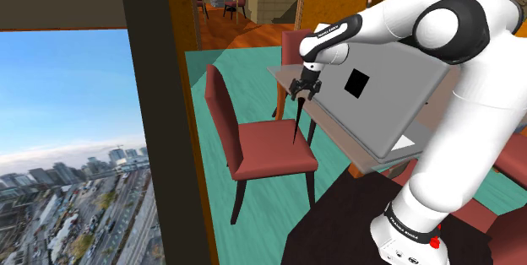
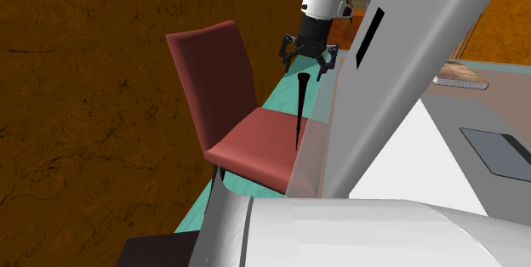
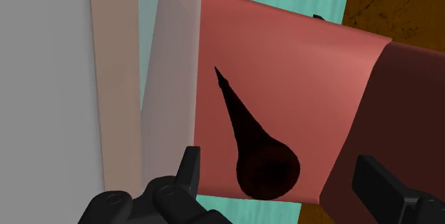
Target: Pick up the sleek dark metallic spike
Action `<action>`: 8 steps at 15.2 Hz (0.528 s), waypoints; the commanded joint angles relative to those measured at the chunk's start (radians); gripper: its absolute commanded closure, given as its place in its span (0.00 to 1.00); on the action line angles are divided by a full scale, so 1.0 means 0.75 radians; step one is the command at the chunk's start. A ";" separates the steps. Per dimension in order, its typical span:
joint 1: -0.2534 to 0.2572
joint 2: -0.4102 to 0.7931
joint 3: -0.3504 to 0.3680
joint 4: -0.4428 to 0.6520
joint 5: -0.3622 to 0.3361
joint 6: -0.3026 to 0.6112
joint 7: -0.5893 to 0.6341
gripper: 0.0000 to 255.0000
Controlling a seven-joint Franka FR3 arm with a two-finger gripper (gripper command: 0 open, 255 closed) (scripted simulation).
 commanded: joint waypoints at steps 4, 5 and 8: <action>-0.004 0.054 0.006 -0.026 0.033 0.078 -0.031 0.00; -0.004 0.060 0.007 -0.030 0.037 0.086 -0.035 0.00; -0.005 0.061 0.007 -0.027 0.037 0.084 -0.034 1.00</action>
